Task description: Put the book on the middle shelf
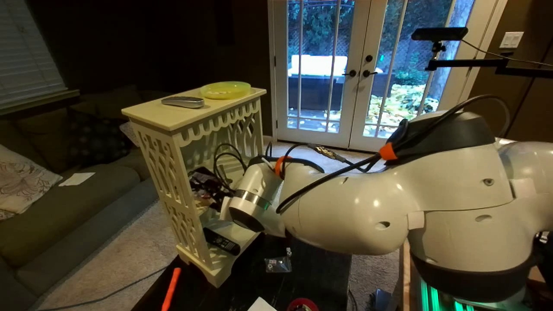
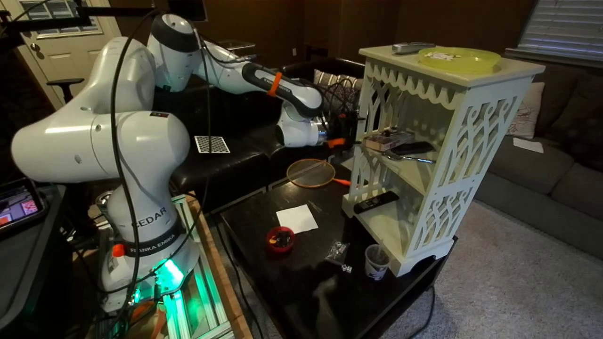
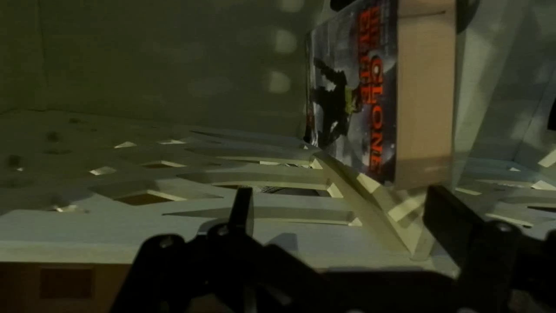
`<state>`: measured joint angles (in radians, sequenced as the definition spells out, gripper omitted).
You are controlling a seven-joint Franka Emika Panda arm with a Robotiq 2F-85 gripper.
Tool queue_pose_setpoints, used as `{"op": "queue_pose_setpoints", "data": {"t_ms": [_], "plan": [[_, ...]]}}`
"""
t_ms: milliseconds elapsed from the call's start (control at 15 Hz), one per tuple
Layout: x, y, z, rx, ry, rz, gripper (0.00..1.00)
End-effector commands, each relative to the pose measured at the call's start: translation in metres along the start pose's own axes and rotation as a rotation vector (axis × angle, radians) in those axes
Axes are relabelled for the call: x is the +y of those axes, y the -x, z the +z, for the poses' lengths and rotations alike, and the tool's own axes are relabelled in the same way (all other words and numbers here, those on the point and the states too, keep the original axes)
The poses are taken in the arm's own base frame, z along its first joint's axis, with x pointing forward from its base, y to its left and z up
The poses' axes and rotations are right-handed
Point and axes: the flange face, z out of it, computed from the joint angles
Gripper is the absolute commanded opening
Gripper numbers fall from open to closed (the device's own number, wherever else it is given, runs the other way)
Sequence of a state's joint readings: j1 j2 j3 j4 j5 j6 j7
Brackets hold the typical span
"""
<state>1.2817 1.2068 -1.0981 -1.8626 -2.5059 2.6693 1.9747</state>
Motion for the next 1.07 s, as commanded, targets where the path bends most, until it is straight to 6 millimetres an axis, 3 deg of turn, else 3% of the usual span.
{"op": "queue_pose_setpoints", "data": {"t_ms": [0,133,200,400,667,1000], "plan": [[0.026,0.031,-0.035,-0.071,-0.036,-0.013,1.00],[0.040,0.058,-0.052,-0.113,-0.049,-0.051,1.00],[0.043,0.060,-0.061,-0.125,-0.065,-0.047,1.00],[0.058,0.061,-0.090,-0.114,-0.092,-0.005,1.00],[0.084,0.048,-0.128,-0.065,-0.117,0.206,1.00],[0.124,0.086,-0.158,-0.095,-0.102,0.438,1.00]]}}
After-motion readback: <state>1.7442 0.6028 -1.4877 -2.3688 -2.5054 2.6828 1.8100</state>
